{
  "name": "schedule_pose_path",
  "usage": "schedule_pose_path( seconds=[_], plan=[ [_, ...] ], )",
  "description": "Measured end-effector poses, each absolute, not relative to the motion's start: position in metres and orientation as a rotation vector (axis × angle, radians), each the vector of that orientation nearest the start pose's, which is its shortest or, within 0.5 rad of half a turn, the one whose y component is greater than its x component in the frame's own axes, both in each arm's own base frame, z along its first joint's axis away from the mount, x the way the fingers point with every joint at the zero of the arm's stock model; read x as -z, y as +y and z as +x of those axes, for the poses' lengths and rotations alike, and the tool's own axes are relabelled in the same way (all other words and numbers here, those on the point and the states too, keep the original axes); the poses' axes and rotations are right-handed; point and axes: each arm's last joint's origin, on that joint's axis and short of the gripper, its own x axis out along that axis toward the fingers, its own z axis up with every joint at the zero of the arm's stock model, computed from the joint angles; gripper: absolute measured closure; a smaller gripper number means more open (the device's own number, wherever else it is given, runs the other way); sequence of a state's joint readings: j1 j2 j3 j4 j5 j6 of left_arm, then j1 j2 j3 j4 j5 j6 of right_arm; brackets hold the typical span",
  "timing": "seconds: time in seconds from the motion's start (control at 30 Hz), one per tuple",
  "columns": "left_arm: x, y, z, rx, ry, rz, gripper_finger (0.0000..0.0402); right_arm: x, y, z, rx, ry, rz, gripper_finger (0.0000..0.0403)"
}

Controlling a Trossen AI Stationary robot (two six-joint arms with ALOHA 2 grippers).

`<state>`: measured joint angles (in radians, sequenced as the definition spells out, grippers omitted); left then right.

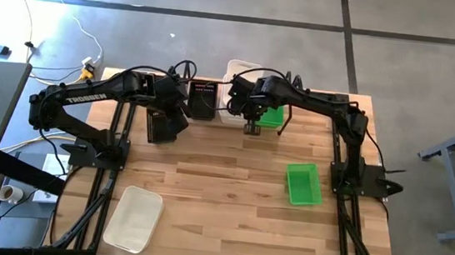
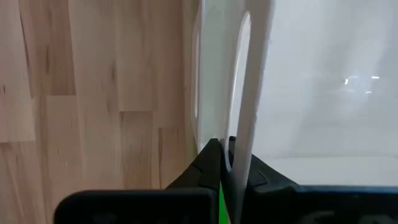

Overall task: Stack baskets on shelf by color
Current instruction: Stack the top white bin on top of the other white bin on the shelf

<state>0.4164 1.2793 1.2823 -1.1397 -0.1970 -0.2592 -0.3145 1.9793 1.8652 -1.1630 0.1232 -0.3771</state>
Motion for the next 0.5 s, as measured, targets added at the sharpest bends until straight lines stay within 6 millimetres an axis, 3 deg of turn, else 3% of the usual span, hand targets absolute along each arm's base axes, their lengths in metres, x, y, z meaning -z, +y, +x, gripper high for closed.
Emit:
schedule_pose_path(
  seconds=[0.3, 0.5],
  plan=[
    [-0.3299, 0.0979, 0.2075, -0.692, 1.072, -0.349, 0.0282, -0.2856, -0.1297, 0.3825, 0.171, 1.335, -0.234, 0.0325],
    [-0.3299, 0.0979, 0.2075, -0.692, 1.072, -0.349, 0.0282, -0.2862, -0.1299, 0.3824, 0.190, 1.339, -0.249, 0.0307]
  ],
)
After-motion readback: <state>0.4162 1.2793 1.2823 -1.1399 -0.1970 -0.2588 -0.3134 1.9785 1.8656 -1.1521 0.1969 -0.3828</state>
